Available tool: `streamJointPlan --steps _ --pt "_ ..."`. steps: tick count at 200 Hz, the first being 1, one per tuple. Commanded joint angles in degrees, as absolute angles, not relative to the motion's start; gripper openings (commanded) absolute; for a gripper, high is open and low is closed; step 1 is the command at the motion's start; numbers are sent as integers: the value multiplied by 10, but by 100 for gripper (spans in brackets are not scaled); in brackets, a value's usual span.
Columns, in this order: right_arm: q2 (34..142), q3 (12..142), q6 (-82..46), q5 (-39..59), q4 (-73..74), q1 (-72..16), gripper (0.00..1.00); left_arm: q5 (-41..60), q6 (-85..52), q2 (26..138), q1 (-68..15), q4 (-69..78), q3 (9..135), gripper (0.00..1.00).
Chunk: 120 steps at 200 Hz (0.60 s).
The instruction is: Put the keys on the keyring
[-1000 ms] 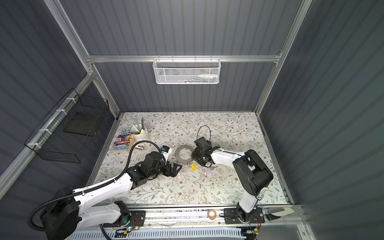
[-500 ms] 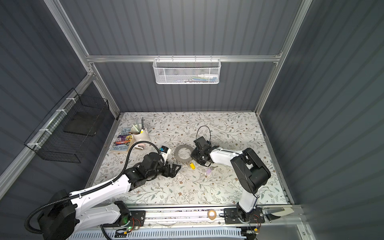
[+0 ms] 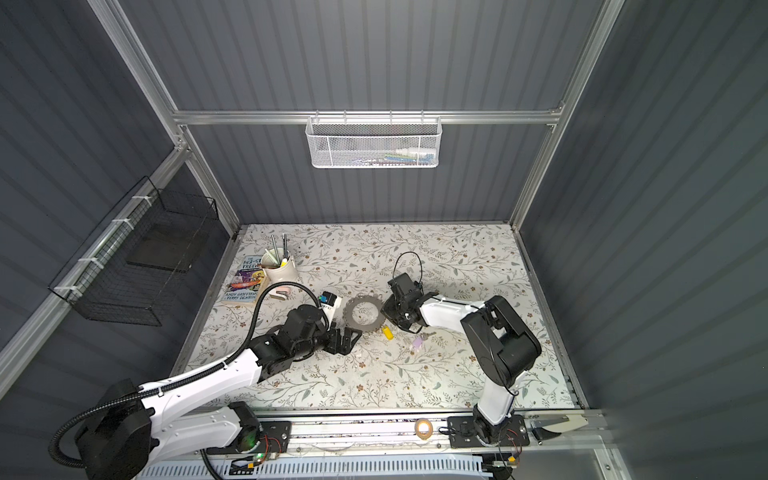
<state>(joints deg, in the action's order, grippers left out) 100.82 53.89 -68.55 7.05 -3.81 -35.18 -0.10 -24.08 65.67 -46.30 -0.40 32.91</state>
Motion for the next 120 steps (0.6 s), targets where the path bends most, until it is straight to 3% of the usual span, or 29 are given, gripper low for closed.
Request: streamJointPlan --steps 1,74,120 --pt "1005 529 -679 59 -40 -350 7 -10 -226 649 -461 -18 326 100" --pt "950 552 -559 42 -19 -349 0 -30 -228 646 -461 -24 334 100" --pt "911 587 -389 128 0 -348 0 -59 -233 626 -456 -38 348 100"
